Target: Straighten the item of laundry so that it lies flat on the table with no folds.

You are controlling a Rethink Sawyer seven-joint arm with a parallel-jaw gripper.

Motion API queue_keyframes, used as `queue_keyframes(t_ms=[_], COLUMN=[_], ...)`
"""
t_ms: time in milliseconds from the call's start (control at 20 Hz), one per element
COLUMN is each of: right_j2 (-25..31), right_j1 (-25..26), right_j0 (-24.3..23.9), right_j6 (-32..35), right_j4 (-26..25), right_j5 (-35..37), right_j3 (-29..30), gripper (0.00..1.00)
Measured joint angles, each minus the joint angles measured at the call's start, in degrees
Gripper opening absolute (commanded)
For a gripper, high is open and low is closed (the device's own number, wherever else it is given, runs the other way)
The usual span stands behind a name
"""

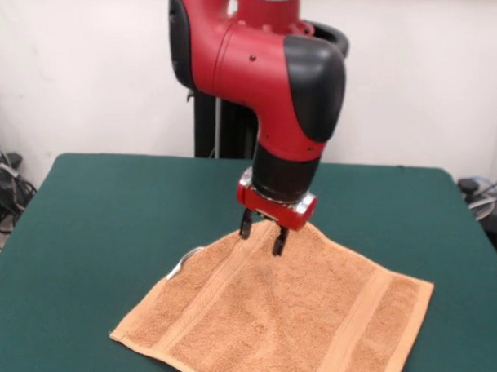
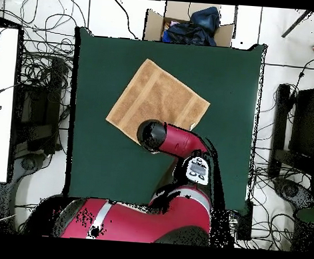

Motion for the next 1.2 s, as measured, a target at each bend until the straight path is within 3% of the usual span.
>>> queue_keyframes(t_ms=[550,900,1200], right_j2=[0.4,0.9,-0.6], right_j1=[-1.1,5.2,6.2], right_j0=[0.3,0.2,1.6], right_j6=[0.0,0.0,0.0], right_j4=[0.4,0.7,1.4], right_j5=[-0.1,-3.8,0.0], right_j3=[-1.7,-5.9,-8.4], gripper=[1.00,1.00,1.00])
